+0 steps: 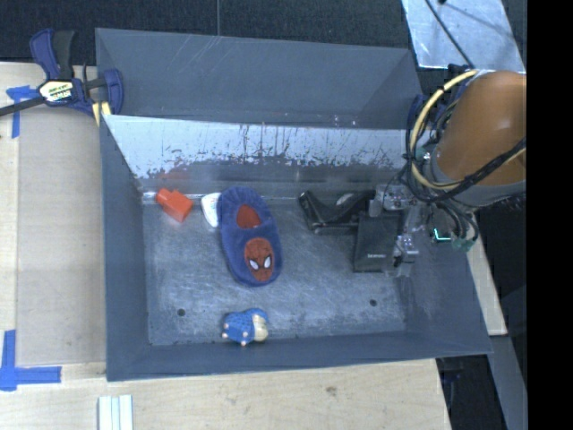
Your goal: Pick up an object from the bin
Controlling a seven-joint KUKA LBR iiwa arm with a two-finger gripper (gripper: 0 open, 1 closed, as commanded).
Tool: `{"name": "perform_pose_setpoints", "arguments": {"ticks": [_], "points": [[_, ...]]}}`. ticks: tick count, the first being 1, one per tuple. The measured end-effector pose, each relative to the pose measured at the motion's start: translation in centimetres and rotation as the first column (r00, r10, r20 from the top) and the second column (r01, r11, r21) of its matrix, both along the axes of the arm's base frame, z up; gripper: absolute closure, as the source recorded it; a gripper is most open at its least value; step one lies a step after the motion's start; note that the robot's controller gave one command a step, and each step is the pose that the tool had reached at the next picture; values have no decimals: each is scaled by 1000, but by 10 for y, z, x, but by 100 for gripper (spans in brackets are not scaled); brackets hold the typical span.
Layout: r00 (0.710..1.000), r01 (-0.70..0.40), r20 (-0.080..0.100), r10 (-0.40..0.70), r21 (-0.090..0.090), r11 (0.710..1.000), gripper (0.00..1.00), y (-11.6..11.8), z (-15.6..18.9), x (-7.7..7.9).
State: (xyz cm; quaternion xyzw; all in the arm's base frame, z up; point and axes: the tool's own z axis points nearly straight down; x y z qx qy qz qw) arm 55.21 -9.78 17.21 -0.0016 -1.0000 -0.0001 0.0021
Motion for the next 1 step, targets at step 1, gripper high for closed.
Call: {"name": "perform_pose_setpoints", "arguments": {"ticks": [1], "points": [[999,13,29,-13,-3,1000,0,0,-82,53]]}}
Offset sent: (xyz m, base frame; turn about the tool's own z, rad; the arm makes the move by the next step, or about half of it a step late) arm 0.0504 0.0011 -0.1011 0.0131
